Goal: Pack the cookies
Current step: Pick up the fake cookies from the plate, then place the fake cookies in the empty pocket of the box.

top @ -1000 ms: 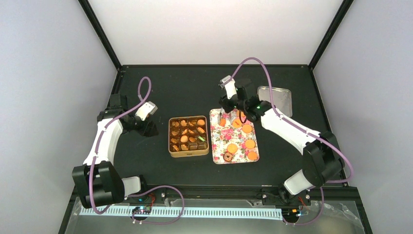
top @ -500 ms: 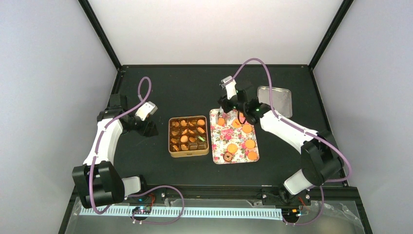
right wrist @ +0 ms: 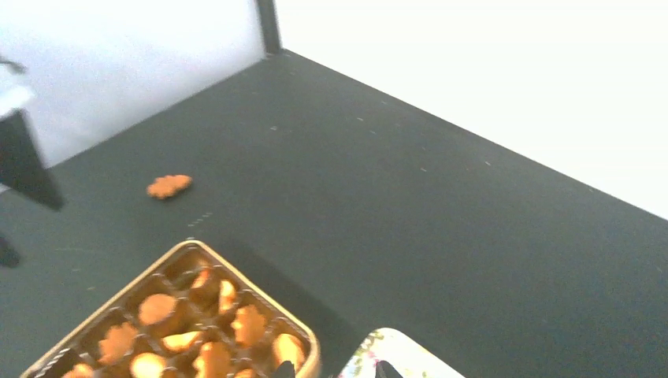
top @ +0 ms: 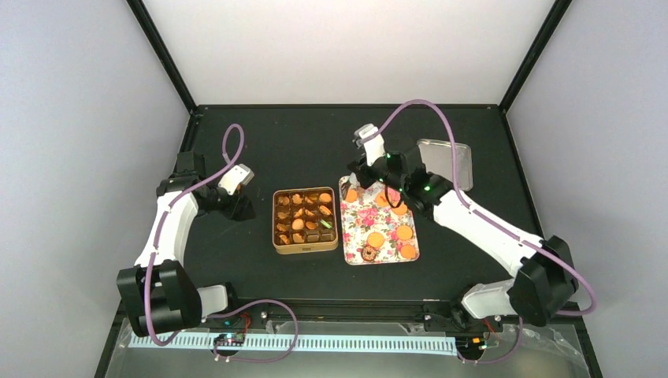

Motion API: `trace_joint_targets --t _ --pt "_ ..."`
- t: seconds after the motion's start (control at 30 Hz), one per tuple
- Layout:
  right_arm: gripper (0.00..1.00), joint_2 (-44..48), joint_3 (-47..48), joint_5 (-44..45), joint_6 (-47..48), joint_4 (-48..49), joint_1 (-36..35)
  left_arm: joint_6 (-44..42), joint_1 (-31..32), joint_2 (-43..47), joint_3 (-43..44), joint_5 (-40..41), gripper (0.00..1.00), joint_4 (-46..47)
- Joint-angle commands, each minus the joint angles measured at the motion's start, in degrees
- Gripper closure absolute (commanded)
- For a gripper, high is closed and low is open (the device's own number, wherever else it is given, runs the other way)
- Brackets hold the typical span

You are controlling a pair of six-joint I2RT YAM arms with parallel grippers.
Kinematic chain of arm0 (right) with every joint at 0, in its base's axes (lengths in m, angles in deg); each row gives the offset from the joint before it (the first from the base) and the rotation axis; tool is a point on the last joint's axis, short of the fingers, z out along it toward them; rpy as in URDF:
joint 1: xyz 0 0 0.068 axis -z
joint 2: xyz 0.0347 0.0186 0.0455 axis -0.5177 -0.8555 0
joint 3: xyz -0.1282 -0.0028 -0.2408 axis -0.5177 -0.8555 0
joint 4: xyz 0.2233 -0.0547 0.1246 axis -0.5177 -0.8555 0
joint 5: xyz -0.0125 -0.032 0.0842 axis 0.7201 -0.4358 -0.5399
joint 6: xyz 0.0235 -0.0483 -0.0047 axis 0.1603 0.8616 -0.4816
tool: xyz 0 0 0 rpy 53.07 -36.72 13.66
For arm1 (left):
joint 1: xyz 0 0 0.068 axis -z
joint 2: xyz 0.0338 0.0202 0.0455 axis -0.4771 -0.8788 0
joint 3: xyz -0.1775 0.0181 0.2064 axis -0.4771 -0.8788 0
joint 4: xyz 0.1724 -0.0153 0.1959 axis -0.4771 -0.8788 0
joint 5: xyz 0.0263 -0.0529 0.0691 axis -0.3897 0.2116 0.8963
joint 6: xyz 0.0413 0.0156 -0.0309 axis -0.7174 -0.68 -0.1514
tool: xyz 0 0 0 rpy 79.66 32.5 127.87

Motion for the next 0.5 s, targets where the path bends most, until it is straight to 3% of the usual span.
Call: trace_joint_targets --t 0.0,0.23,0.47 --pt "0.99 3.53 1.86 1.15 1.33 -1.36 -5.32 -0.89 -0.46 0.7 1.65 -1.12 0.3 -1.1" --pt "0.99 1.48 4.41 2.89 1.12 -2.12 -15.82 -0.63 -0.45 0.46 1.69 -1.43 0.3 -1.01" --pt "0.98 -4.76 8.78 3.99 2.14 -2.92 -21.52 -0.83 -0.5 0.78 1.79 -1.25 0.31 -1.14"
